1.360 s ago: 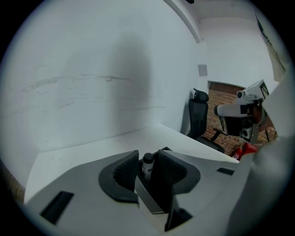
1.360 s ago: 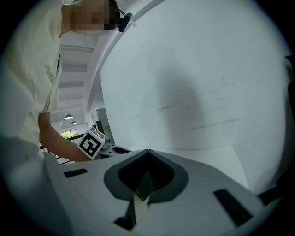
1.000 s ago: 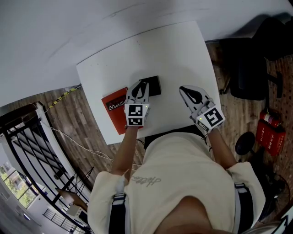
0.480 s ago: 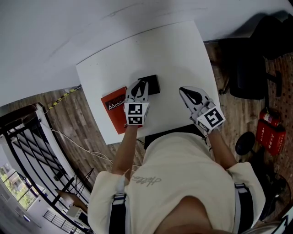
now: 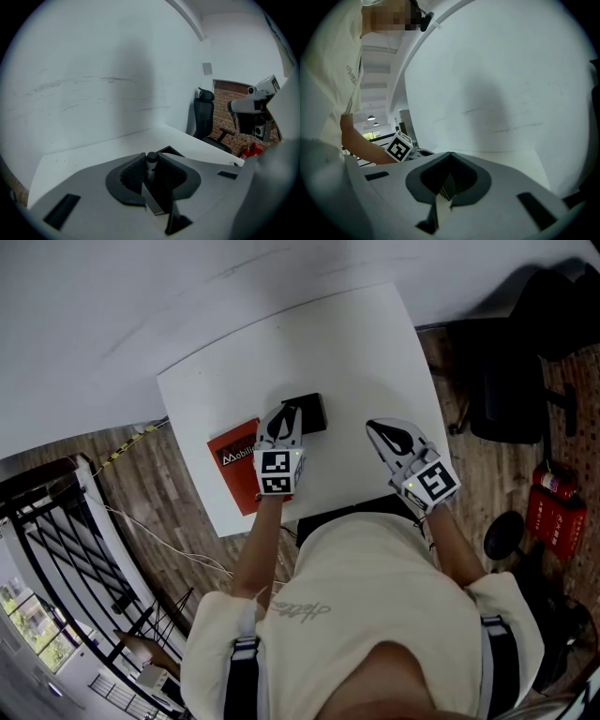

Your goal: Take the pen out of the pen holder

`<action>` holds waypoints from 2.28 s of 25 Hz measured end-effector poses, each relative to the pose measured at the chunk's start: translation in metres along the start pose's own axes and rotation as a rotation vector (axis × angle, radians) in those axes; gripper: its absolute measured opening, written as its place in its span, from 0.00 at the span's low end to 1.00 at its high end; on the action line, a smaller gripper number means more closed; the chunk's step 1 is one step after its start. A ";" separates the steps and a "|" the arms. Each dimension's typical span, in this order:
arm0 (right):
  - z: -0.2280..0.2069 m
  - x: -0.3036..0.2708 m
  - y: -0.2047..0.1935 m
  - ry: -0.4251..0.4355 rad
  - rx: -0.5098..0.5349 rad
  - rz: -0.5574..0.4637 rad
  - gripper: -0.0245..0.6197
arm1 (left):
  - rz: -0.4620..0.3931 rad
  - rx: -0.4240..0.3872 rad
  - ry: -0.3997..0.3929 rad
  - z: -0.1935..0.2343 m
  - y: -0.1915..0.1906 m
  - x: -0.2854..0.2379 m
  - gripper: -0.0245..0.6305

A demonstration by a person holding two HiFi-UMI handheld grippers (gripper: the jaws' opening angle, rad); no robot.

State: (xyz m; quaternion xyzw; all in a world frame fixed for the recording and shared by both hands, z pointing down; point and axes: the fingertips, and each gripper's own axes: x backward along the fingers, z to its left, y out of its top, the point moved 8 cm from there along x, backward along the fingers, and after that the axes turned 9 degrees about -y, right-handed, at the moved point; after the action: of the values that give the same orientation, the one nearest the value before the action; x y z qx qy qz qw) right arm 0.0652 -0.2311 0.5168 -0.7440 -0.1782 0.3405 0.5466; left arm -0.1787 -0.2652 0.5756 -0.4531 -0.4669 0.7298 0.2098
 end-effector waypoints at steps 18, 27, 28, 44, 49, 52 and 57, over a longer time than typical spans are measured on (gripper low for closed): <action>0.014 0.005 0.001 0.010 0.040 -0.018 0.05 | -0.029 -0.005 0.004 -0.003 0.008 0.013 0.17; 0.022 0.014 0.006 0.011 0.047 -0.050 0.05 | -0.063 -0.039 0.000 -0.013 0.023 0.027 0.17; 0.023 0.016 0.007 0.010 0.049 -0.053 0.05 | -0.068 -0.043 0.000 -0.015 0.025 0.030 0.17; 0.027 0.036 0.013 0.012 0.081 -0.093 0.05 | -0.136 -0.081 -0.002 -0.039 0.047 0.055 0.17; 0.032 0.038 0.016 0.019 0.106 -0.110 0.05 | -0.158 -0.095 0.001 -0.043 0.055 0.062 0.17; 0.034 0.039 0.018 0.026 0.113 -0.115 0.05 | -0.170 -0.102 0.001 -0.046 0.059 0.068 0.17; 0.032 0.038 0.023 0.034 0.110 -0.135 0.05 | -0.191 -0.104 0.003 -0.048 0.067 0.077 0.17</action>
State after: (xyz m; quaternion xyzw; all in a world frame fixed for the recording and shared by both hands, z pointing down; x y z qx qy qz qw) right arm 0.0670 -0.1928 0.4785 -0.7047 -0.1998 0.2997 0.6113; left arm -0.1680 -0.2172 0.4740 -0.4180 -0.5449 0.6806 0.2552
